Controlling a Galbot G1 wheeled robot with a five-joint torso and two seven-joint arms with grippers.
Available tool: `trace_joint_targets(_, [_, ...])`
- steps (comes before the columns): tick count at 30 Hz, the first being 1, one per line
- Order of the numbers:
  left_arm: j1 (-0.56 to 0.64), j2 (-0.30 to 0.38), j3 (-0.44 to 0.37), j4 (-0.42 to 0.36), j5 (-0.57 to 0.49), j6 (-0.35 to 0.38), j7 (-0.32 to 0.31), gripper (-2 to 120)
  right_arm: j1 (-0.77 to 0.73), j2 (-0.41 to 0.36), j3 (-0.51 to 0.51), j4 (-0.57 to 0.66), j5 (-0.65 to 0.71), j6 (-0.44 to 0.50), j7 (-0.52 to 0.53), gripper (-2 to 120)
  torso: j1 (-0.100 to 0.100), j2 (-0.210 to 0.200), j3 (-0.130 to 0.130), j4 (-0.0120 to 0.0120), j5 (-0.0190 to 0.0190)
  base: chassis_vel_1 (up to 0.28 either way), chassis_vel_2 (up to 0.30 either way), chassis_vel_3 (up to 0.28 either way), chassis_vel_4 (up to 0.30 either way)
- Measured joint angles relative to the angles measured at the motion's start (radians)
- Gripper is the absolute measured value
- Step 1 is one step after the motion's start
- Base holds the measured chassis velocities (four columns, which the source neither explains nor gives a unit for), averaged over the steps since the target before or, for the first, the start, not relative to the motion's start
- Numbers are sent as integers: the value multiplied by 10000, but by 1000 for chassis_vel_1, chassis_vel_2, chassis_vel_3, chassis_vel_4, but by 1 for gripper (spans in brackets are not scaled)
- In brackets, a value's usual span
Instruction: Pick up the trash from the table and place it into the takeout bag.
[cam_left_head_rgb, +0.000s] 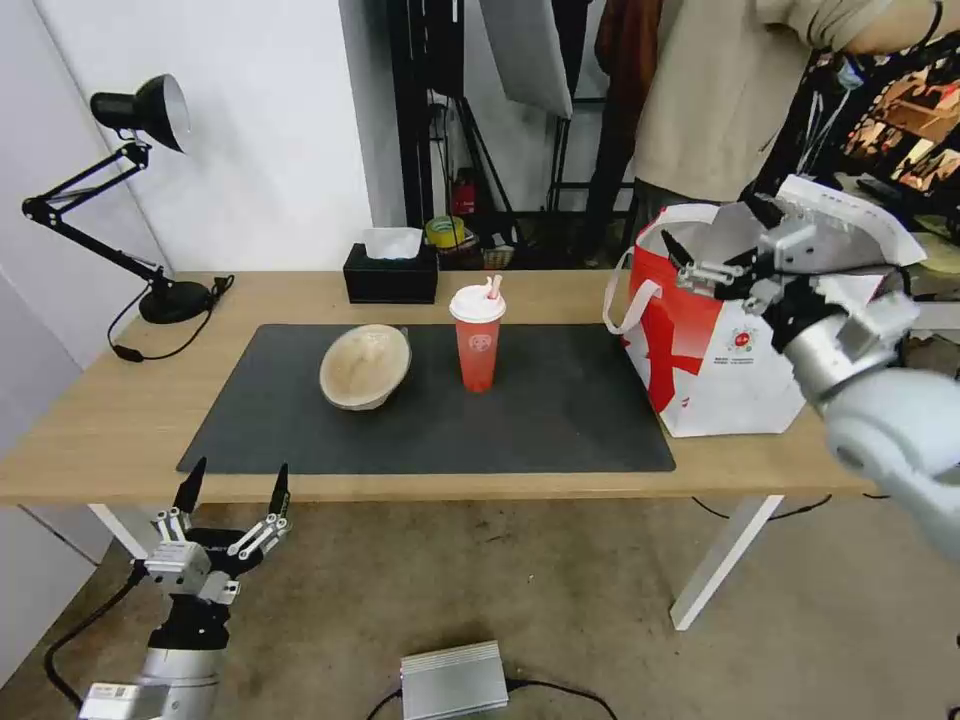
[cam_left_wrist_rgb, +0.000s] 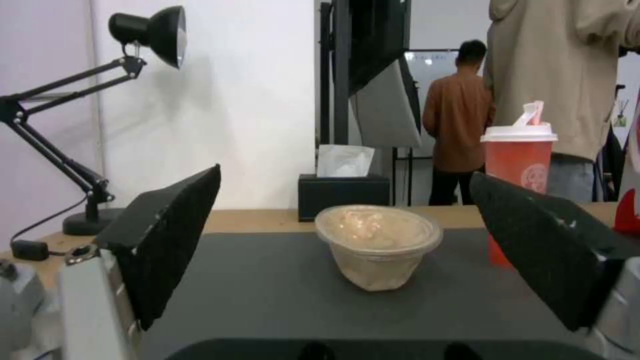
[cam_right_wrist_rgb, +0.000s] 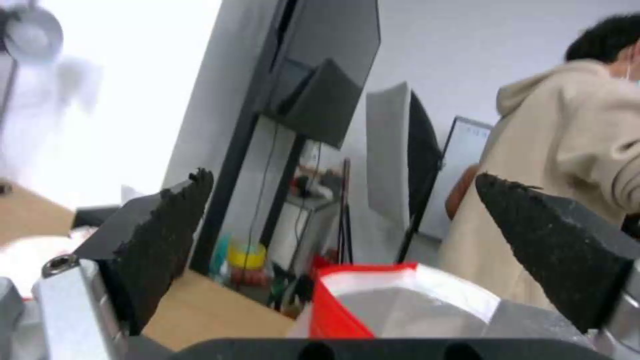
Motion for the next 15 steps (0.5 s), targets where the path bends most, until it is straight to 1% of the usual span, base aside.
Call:
trace_joint_targets(4, [1,-48,14,-104,18,0,-4,100,-1071,563,420,280,-727,403,129,100,0,0,0,0,3,0,0,0,0])
trace_joint_targets(5, [1,-48,14,-104,18,0,-4,100,-1071,563,420,280,-727,403,129,100,0,0,0,0,3,0,0,0,0])
trace_joint_targets(8, [16,-116,17,-205,47,2,-12,100,-2022,1058,767,527,-1243,627,143,100,0,0,0,0,4,0,0,0,0])
trace_joint_targets(10, [18,-131,17,-210,60,3,-14,100,-2242,1166,859,568,-1392,681,143,100,0,0,0,1,2,0,0,0,0])
trace_joint_targets(14, [10,-244,32,-208,139,4,-20,100,-3328,1792,1392,866,-2131,883,125,100,0,0,0,-1,3,0,0,0,0])
trace_joint_targets(15, [10,-244,32,-208,139,4,-20,100,-3328,1792,1392,866,-2131,883,125,100,0,0,0,-1,3,0,0,0,0])
